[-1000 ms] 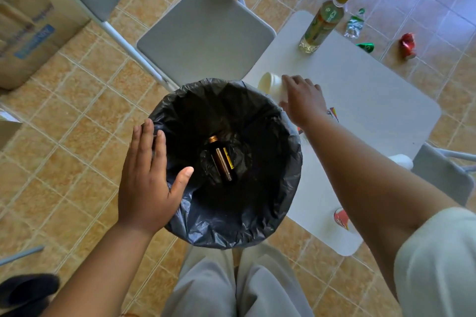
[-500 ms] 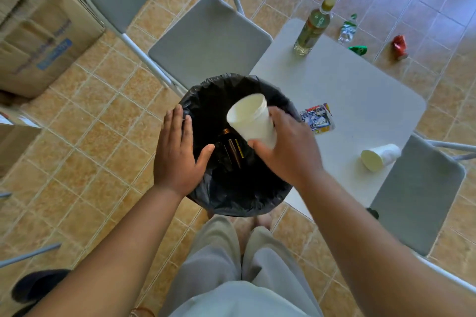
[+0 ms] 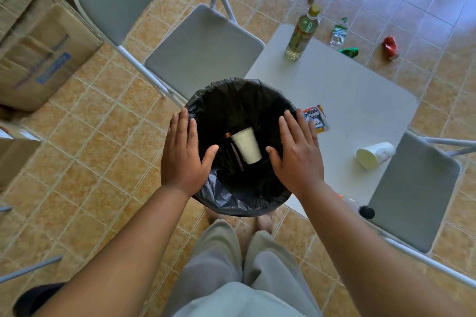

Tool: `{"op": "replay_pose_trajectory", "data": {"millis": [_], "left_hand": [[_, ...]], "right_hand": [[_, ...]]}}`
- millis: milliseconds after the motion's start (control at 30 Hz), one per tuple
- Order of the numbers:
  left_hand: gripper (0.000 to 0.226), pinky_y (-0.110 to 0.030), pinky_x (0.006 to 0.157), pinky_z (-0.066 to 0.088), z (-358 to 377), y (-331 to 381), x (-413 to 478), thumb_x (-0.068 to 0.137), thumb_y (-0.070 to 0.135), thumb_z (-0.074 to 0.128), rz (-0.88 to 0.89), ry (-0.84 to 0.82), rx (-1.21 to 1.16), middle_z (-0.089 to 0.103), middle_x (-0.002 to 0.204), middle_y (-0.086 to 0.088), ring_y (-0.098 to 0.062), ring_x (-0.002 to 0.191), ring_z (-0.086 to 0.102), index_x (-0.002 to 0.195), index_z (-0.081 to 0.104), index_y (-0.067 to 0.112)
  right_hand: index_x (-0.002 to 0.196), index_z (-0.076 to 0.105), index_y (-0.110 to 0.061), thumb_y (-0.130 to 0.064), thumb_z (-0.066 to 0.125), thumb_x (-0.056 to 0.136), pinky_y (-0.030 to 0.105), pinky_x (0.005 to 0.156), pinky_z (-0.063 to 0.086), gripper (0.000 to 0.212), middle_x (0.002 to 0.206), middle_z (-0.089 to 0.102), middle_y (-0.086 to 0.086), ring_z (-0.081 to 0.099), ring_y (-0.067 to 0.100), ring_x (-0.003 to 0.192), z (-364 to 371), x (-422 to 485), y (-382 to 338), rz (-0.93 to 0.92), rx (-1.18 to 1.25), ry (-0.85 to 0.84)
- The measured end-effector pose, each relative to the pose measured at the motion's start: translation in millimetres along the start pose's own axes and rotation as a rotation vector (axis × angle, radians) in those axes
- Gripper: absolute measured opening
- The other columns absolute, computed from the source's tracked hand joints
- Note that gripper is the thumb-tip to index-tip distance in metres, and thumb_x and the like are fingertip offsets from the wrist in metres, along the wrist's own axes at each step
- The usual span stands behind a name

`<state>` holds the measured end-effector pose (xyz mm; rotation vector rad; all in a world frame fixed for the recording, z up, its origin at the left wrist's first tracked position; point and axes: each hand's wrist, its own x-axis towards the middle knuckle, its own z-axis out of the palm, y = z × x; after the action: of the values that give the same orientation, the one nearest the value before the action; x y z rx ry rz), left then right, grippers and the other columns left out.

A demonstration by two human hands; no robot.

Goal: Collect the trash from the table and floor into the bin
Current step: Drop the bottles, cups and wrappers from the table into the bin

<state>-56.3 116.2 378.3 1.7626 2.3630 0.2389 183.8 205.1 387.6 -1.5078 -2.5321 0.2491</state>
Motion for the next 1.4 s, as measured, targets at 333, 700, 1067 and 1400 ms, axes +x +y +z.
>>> {"op": "replay_pose_trajectory", "data": {"millis": [333,700,1067,1400], "left_hand": [[0.080,-0.046,0.120,0.019,0.8,9.3,30.3,0.096,0.060,0.030,0.023,-0.003,-0.018,0.009,0.164,-0.012,-0.025,0.151,0.000,0.151,0.025,0.003],[0.080,-0.043,0.121,0.013,3.5,25.9,92.1,0.096,0.059,0.029,0.047,-0.018,0.004,0.009,0.164,-0.012,-0.026,0.151,0.002,0.152,0.023,0.003],[0.078,-0.045,0.121,0.016,4.5,26.0,91.9,0.096,0.058,0.031,0.052,-0.002,0.019,0.009,0.164,-0.012,-0.025,0.151,0.001,0.152,0.025,0.003],[0.078,-0.043,0.121,0.014,4.4,25.3,91.6,0.096,0.056,0.034,0.067,0.023,0.006,0.010,0.163,-0.014,-0.026,0.151,0.001,0.151,0.025,0.000]], "right_hand": [[0.146,0.040,0.001,-0.029,0.059,0.092,0.046,0.121,0.023,0.065,0.156,0.036,0.016,0.017,0.031,0.151,1.1,25.3,17.4,0.030,0.050,0.008],[0.146,0.043,-0.002,-0.032,0.059,0.094,0.046,0.119,0.028,0.062,0.153,0.042,0.015,0.029,0.031,0.147,-8.7,74.2,40.4,0.076,0.066,0.052],[0.134,0.051,-0.005,-0.017,0.049,0.096,0.044,0.100,0.043,0.040,0.139,0.052,0.017,0.048,0.037,0.125,-30.2,267.2,95.3,0.261,0.114,0.084],[0.143,0.042,-0.007,0.006,0.061,0.084,0.053,0.095,0.051,0.064,0.148,0.036,0.017,0.048,0.043,0.127,3.2,317.4,123.2,0.236,-0.213,-0.344]]}}
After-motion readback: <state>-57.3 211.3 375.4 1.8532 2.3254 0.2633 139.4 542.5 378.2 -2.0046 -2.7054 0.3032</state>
